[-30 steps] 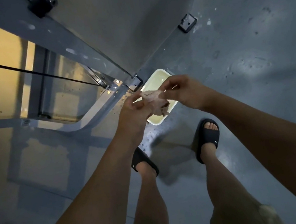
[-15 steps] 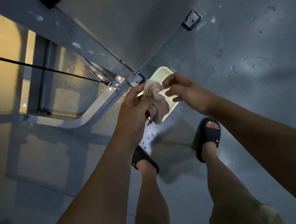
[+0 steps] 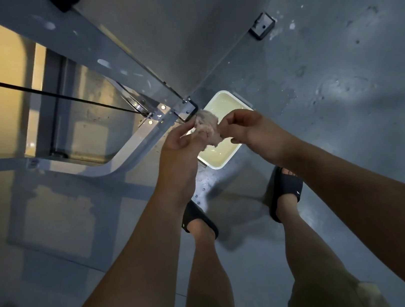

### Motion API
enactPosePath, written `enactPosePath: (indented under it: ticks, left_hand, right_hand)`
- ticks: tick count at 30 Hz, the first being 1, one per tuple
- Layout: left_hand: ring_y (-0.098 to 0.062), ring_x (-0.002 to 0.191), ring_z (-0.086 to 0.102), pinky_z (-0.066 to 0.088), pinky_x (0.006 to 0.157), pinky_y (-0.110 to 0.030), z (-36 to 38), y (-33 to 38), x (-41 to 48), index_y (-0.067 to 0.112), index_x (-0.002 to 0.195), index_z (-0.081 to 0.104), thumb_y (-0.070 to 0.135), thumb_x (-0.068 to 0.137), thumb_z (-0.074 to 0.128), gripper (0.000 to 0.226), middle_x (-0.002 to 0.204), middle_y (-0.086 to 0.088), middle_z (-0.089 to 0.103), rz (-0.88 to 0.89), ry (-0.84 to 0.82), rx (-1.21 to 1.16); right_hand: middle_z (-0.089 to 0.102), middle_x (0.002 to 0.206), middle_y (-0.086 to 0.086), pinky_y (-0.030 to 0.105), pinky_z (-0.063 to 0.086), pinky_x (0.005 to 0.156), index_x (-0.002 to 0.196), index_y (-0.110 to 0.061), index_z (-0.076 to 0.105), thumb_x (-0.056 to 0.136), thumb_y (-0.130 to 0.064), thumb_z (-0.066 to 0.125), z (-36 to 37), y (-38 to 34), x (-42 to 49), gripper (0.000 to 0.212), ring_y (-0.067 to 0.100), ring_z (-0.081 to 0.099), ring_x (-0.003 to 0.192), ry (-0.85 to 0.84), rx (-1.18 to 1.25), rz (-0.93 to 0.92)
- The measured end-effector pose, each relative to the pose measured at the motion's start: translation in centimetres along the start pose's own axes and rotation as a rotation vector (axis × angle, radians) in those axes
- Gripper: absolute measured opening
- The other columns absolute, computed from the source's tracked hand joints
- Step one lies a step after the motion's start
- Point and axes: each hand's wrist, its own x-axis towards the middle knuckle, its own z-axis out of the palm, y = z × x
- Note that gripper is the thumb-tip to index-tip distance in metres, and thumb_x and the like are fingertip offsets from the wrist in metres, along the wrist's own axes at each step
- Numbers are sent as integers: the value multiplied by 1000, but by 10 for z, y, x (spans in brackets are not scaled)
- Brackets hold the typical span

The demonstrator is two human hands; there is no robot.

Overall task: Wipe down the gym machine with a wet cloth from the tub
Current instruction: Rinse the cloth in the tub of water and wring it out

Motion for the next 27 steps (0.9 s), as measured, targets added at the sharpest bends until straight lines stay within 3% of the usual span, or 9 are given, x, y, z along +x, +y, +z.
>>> enactPosePath:
  ticks: [5,10,13,17,19,20,22,24,27]
  left_hand:
    - [-31,103,72,57,95,-47,-5,-5,3,17,127,64,12,99,65,28,115,-13,73,1,24,-66]
    - [-37,102,71,58,90,-46,-7,-4,0,23,129,60,6,102,56,32,110,-14,74,22,-31,43]
    - [-29,100,72,60,90,-44,-7,-2,2,26,124,66,4,101,54,34,113,-12,72,35,9,109]
    - [-20,103,68,56,99,-44,-12,5,2,30,117,73,21,97,57,27,112,0,72,51,-72,268]
    - [-11,92,67,55,84,-28,-12,7,0,29,115,73,26,97,65,20,105,3,72,105,-167,466]
    - [-15,88,66,51,75,-29,-12,7,2,25,112,73,25,97,67,16,101,1,71,140,-181,535]
    - [-25,86,64,48,71,-39,-14,8,5,20,102,74,25,95,68,11,98,-4,70,151,-134,544]
    - [-16,84,62,45,73,-35,-18,12,8,20,92,74,30,94,66,13,97,0,70,73,-65,457]
    - [-1,81,66,53,85,-32,-22,17,11,23,90,75,31,97,65,14,85,12,73,-15,-38,354]
  right_hand:
    - [75,95,0,26,45,83,99,-16,75,96,-42,68,1,-5,-5,27,12,66,90,-79,-170,57]
    - [69,88,5,32,45,82,97,-11,62,95,-17,70,-3,2,-2,10,12,60,83,23,12,7]
    - [70,95,12,46,55,85,107,-16,53,95,-12,71,-4,9,-2,22,23,65,85,-7,158,-7]
    - [65,107,20,49,56,92,123,-18,62,88,-16,77,-5,12,2,38,33,65,94,-113,264,-20]
    - [66,107,21,45,50,97,127,-16,62,78,-16,80,-10,13,5,53,33,64,98,-172,298,19]
    - [68,107,19,44,49,98,128,-16,63,77,-16,80,-12,13,6,54,32,65,100,-189,261,30]
    - [74,105,14,45,52,97,120,-12,68,87,-19,78,-16,9,6,35,24,68,98,-172,49,4]
    - [74,90,2,43,55,90,101,-12,73,95,-27,72,-17,4,7,16,10,66,86,-95,-137,-13]
    - [69,85,-8,35,47,89,89,-17,70,94,-40,68,-11,-1,8,24,8,64,86,-53,-119,-38]
